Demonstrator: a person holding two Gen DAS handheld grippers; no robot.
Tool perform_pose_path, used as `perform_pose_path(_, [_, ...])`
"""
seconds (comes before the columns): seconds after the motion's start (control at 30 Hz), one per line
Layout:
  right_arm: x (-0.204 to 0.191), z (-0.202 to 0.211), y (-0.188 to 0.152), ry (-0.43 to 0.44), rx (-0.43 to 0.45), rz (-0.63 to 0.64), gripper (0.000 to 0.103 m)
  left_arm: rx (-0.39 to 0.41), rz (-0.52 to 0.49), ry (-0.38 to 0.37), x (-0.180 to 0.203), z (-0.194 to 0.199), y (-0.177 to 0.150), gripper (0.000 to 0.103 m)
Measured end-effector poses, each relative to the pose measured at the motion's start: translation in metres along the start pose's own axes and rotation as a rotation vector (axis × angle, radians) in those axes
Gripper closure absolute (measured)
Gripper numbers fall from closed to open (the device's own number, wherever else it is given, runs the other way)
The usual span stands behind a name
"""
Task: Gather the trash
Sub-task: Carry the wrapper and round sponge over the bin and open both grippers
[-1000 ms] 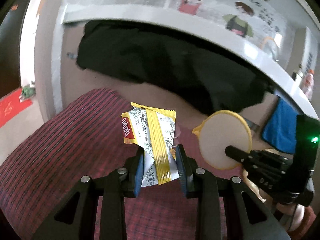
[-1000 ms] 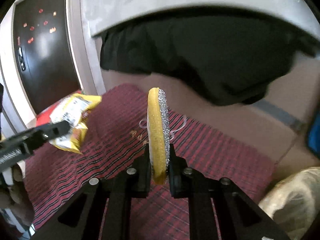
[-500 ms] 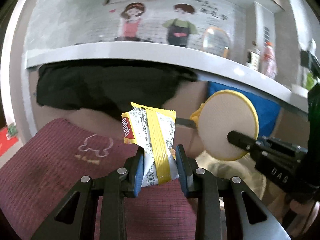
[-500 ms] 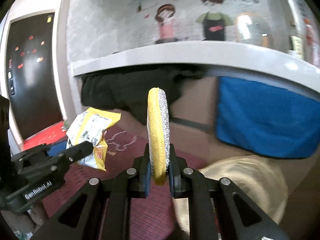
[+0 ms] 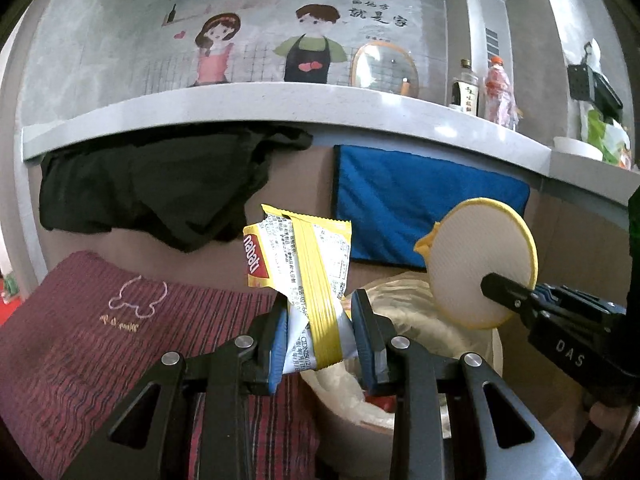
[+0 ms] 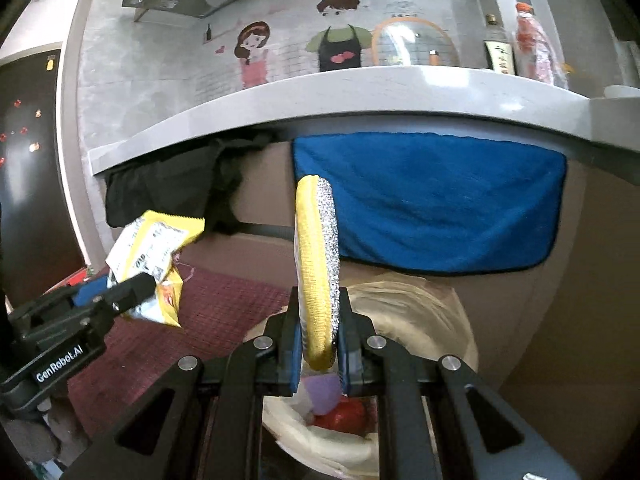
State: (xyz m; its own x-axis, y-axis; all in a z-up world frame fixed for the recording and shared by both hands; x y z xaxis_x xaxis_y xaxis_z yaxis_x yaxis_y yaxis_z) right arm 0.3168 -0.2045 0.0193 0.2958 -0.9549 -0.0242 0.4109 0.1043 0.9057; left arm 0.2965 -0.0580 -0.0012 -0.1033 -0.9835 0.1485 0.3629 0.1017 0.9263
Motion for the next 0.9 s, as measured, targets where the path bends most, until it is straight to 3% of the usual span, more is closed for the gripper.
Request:
perform_pose_path(0.3, [0.025, -0.002, -0.013, -0.037, -0.004, -0.027, 0.090, -0.014, -0.008, -0.023, 0.020, -0.021, -0.007, 0.072])
perform_pose_path(0.9, [0.053, -0.048, -0.048, -0.079, -0.102, -0.075, 0.090, -0.157, 0.011, -0.093, 0.034, -0.099, -0.045, 0.072])
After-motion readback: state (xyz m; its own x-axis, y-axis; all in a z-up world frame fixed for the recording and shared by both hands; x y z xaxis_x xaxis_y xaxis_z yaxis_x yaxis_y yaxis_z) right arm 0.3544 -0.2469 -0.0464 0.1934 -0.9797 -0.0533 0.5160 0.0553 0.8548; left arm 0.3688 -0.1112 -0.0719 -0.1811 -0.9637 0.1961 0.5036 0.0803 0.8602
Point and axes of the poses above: each gripper's, at about its wrist camera, not at the fingertips, and z roughly against the way its jaws point, x to its right, y to its top, the point moved 7 cm from there along -z, roughly the way its jaws point, and after that the axes turned 3 degrees about z, right-handed, at the moved point
